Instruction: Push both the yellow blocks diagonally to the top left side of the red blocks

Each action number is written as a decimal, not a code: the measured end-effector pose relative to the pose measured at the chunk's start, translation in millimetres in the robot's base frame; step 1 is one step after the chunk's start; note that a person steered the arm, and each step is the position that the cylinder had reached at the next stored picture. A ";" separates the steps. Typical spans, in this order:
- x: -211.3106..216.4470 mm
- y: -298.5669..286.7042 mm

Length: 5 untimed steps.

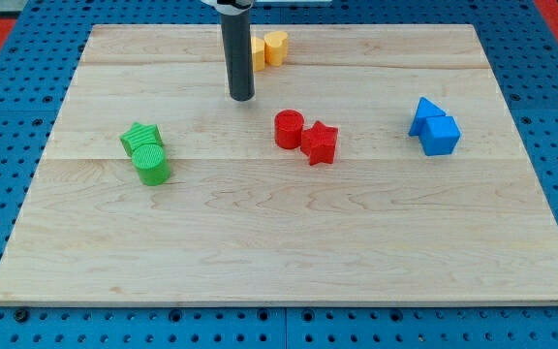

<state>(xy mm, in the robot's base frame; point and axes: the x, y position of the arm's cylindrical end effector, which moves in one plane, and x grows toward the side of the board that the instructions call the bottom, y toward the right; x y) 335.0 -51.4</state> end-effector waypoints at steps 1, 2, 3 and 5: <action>0.0 -7.0; 0.0 -8.2; -1.4 15.1; -97.7 113.9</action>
<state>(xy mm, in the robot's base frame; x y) 237.4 62.4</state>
